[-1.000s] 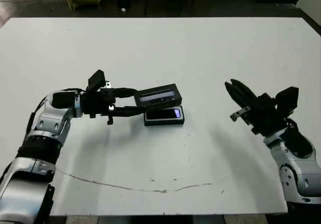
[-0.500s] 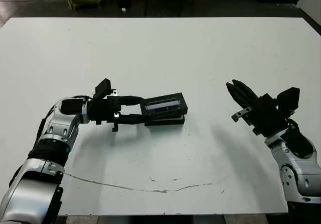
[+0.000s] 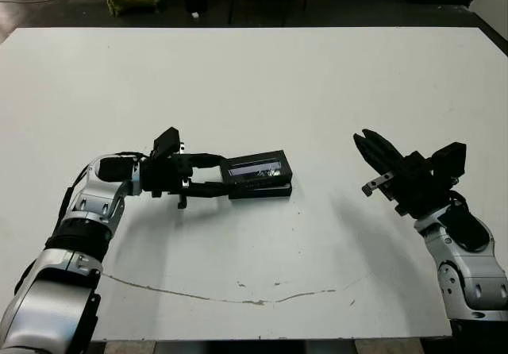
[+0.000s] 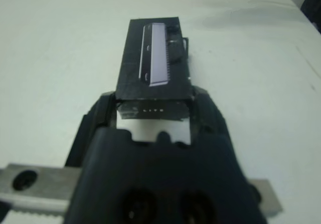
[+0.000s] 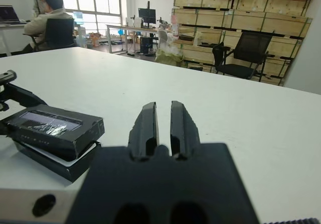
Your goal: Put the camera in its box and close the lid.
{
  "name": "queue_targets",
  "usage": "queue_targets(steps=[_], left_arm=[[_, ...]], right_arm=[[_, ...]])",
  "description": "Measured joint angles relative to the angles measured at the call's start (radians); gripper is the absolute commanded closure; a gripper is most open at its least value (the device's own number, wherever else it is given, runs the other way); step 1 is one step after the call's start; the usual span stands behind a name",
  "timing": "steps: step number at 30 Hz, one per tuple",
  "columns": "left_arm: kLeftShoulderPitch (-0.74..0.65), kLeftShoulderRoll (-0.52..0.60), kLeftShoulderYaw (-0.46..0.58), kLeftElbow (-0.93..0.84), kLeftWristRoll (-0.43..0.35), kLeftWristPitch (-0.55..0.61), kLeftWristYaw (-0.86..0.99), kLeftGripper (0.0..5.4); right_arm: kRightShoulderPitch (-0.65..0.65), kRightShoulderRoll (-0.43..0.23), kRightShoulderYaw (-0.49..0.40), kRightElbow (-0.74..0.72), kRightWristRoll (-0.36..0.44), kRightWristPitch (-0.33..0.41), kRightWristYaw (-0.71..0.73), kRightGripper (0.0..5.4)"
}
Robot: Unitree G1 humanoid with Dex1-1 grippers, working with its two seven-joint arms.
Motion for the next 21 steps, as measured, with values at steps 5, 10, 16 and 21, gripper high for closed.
queue_targets(steps=[5, 10, 16, 21], left_arm=[[-0.027, 0.003, -0.005, 0.036, 0.003, 0.007, -0.013, 3.51], [-0.050, 0.008, -0.019, 0.056, 0.021, 0.013, -0.022, 3.51], [-0.081, 0.010, -0.028, 0.092, 0.023, 0.065, -0.055, 3.52], [-0.104, 0.011, -0.042, 0.124, 0.025, 0.078, -0.081, 3.52]], right_arm=[[0.003, 0.000, 0.007, -0.026, -0.003, 0.011, -0.011, 5.40], [0.005, -0.002, 0.010, -0.046, -0.005, 0.037, -0.025, 5.40], [0.005, -0.002, 0.011, -0.040, -0.005, 0.038, -0.021, 5.40], [0.005, -0.002, 0.011, -0.034, -0.005, 0.037, -0.019, 5.40]])
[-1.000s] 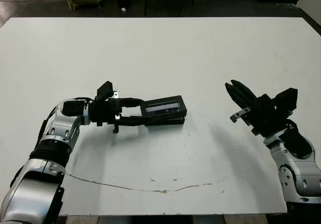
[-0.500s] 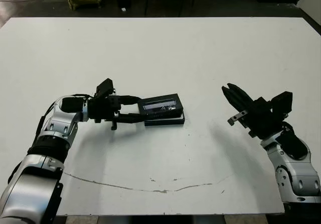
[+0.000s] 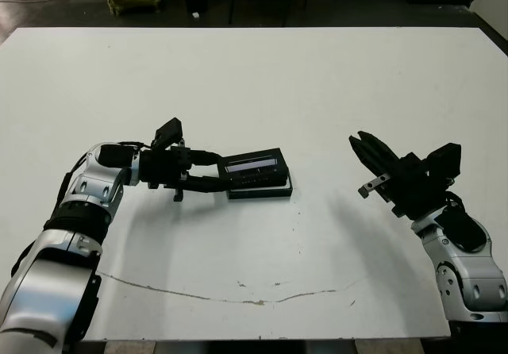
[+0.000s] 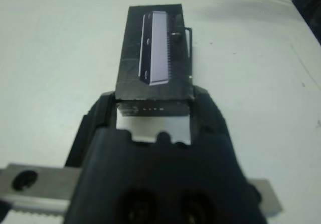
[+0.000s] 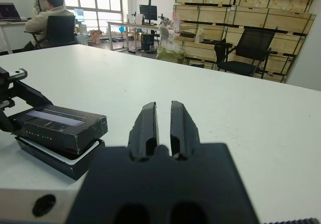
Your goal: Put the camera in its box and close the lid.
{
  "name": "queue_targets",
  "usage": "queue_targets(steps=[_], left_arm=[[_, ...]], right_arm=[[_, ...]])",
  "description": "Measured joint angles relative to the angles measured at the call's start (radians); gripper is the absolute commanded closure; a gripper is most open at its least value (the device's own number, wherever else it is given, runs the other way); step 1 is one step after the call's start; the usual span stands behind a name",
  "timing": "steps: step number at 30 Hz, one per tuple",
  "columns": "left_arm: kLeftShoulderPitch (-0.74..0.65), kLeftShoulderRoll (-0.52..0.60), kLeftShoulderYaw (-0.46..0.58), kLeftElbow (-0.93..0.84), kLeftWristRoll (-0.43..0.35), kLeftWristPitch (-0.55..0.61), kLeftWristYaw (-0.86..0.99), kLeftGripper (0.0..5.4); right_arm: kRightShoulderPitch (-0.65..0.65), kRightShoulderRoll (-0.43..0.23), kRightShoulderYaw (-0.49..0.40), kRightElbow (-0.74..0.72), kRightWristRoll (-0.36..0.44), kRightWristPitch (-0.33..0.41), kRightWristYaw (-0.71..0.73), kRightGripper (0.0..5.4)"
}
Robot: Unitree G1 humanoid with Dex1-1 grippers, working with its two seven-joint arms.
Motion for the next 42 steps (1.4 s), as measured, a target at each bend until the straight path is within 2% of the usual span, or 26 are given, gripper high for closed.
queue_targets(steps=[6, 14, 23, 31, 42], left_arm=[[-0.043, 0.000, -0.031, 0.044, 0.032, -0.017, -0.006, 3.64], [-0.076, 0.000, -0.079, 0.070, 0.101, -0.139, 0.039, 3.64], [-0.076, -0.003, -0.083, 0.093, 0.108, -0.195, 0.099, 3.64], [-0.075, -0.001, -0.089, 0.088, 0.109, -0.206, 0.102, 3.64], [-0.083, 0.006, -0.087, 0.081, 0.092, -0.122, 0.025, 3.64]], right_arm=[[0.000, -0.001, 0.002, -0.010, -0.013, 0.003, -0.006, 5.40], [0.002, -0.001, 0.002, -0.027, -0.012, 0.006, -0.008, 5.40], [0.007, -0.001, 0.002, -0.048, -0.012, 0.037, -0.021, 5.40], [0.007, -0.001, 0.002, -0.046, -0.012, 0.037, -0.020, 5.40], [0.008, -0.001, 0.001, -0.049, -0.013, 0.042, -0.022, 5.40]])
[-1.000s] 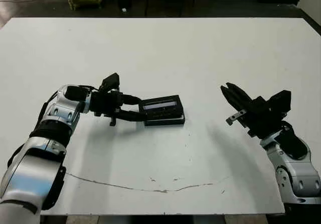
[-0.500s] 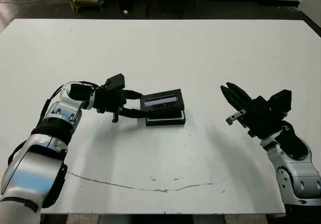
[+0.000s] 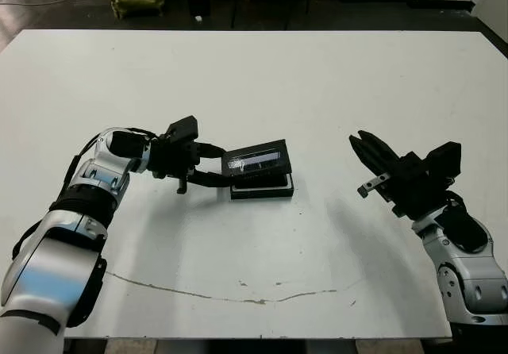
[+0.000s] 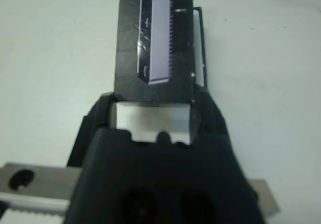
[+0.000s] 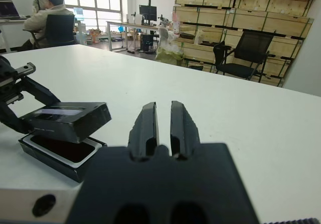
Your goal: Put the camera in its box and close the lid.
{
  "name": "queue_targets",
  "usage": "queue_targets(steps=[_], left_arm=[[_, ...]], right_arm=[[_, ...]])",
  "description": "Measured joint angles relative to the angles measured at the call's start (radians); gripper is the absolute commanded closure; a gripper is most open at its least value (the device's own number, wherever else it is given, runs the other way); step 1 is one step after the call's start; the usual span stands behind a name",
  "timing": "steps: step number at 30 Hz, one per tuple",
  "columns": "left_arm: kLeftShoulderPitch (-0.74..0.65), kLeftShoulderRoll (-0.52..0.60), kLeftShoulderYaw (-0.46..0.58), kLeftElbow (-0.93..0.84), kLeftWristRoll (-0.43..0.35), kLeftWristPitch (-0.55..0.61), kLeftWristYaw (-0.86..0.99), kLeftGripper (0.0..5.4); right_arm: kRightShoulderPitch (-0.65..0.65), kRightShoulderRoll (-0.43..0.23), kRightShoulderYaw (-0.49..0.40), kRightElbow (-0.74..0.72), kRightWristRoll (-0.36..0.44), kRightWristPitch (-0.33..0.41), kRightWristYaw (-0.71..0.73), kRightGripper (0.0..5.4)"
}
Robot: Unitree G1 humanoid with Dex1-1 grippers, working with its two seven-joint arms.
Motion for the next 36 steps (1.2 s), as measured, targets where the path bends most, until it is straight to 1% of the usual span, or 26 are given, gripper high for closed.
queue_targets(steps=[4, 16, 19, 23, 30, 36], left_arm=[[0.004, 0.003, 0.005, 0.004, -0.021, 0.056, -0.064, 3.64], [0.009, -0.003, 0.009, 0.034, -0.010, 0.059, -0.084, 3.64], [0.010, -0.004, 0.006, 0.030, -0.005, 0.050, -0.074, 3.64], [0.020, -0.010, 0.002, 0.025, 0.014, 0.004, -0.030, 3.64], [0.023, -0.025, -0.008, 0.022, 0.040, -0.025, 0.015, 3.64], [0.018, -0.042, -0.007, 0.021, 0.042, -0.001, 0.014, 3.64]], right_arm=[[0.002, 0.000, 0.000, -0.001, -0.001, 0.004, 0.000, 5.40], [0.007, 0.000, 0.003, -0.004, 0.001, 0.013, 0.001, 5.40], [0.007, 0.000, 0.003, -0.001, 0.001, 0.013, 0.001, 5.40], [0.007, 0.000, 0.003, -0.004, 0.001, 0.014, 0.000, 5.40], [0.009, 0.000, 0.003, -0.006, 0.001, 0.014, -0.001, 5.40], [0.013, 0.001, 0.003, -0.011, 0.001, 0.014, -0.003, 5.40]])
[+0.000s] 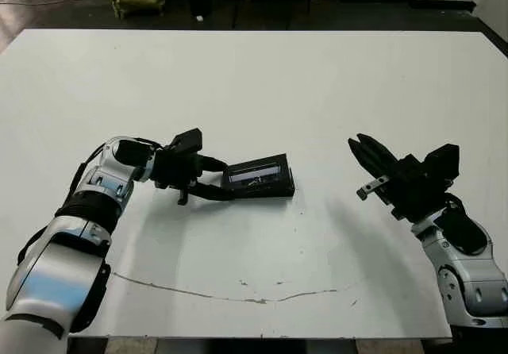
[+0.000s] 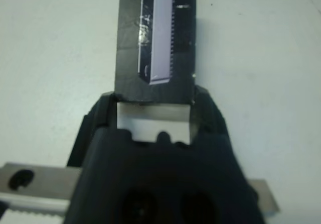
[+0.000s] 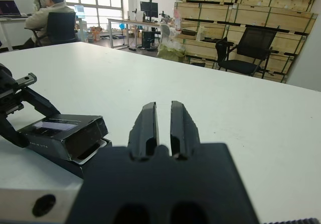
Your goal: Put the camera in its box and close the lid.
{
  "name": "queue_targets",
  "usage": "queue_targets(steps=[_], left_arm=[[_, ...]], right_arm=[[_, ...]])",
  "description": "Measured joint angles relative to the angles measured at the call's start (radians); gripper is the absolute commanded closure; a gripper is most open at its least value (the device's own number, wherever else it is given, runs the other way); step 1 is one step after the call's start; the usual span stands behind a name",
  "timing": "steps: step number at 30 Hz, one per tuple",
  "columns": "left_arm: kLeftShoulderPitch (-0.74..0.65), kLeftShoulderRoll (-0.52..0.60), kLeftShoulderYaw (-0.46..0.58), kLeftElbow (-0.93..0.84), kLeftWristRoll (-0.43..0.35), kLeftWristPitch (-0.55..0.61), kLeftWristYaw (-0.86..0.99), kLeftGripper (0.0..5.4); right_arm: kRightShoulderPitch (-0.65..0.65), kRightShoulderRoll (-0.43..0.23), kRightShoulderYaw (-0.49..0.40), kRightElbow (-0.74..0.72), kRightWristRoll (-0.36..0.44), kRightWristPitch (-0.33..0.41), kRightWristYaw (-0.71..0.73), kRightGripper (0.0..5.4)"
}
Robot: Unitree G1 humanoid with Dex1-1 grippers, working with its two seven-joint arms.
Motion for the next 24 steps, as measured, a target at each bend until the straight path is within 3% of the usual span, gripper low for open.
queue_targets(steps=[24], left_arm=[[-0.033, 0.009, -0.079, -0.074, 0.058, 0.044, 0.001, 3.64]], right_arm=[[0.010, 0.005, -0.001, -0.001, 0.014, -0.004, 0.004, 5.40]])
